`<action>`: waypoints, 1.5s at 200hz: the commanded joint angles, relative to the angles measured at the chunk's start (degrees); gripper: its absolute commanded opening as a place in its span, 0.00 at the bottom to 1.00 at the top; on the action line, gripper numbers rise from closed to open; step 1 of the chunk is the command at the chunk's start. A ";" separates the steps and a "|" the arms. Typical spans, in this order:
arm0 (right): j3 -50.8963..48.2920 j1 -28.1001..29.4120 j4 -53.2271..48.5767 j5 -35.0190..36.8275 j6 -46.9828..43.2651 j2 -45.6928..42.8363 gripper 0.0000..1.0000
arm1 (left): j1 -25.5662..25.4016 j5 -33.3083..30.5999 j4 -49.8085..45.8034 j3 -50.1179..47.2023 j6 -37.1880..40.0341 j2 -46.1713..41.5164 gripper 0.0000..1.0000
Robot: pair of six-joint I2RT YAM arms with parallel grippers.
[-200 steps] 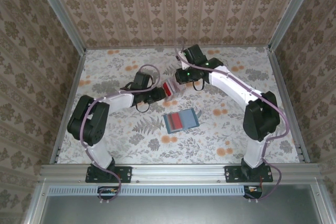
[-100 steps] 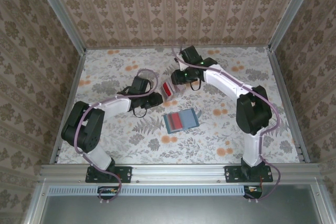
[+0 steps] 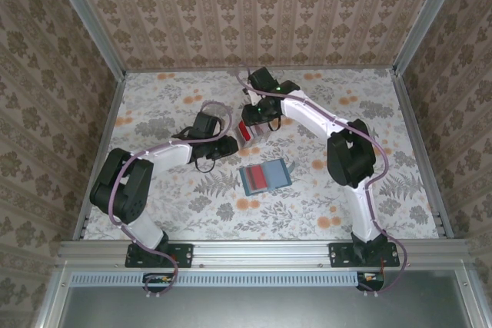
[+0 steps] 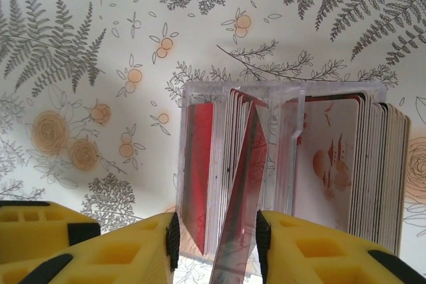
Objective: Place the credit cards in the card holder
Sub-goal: Pick up the credit card from the storage box.
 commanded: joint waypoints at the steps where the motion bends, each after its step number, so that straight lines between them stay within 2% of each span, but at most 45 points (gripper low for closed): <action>1: 2.72 0.33 -3.65 2.19 -1.11 2.56 0.36 | -0.52 -0.59 -0.16 -0.33 1.24 -0.64 0.33; 43: 3.58 0.34 -3.95 2.36 -1.20 3.13 0.19 | -0.56 -0.69 0.22 -0.65 1.27 -0.30 0.32; 83: 3.24 0.33 -3.82 2.26 -1.20 1.39 0.15 | -0.52 -0.34 0.61 -0.71 1.03 -0.11 0.32; 127: -1.24 0.25 -0.49 3.34 -1.02 -3.79 0.03 | -0.52 -0.34 1.08 -1.60 0.66 -0.35 0.33; 182: -12.39 -0.29 8.41 4.13 -0.30 -14.62 0.02 | -0.95 -0.34 1.27 -2.39 0.24 -0.99 0.32; 210: -21.62 -0.93 15.08 2.42 1.96 -22.06 0.01 | -1.47 -0.19 2.12 -3.74 -0.25 -1.41 0.32; 263: -50.59 -2.30 37.59 -8.55 12.26 -38.12 0.01 | -2.86 -0.75 8.01 -11.57 -2.96 -5.55 0.32; 300: -67.81 -2.38 52.19 -14.53 21.48 -42.81 0.01 | -4.92 -1.03 10.27 -14.67 -3.68 -7.57 0.32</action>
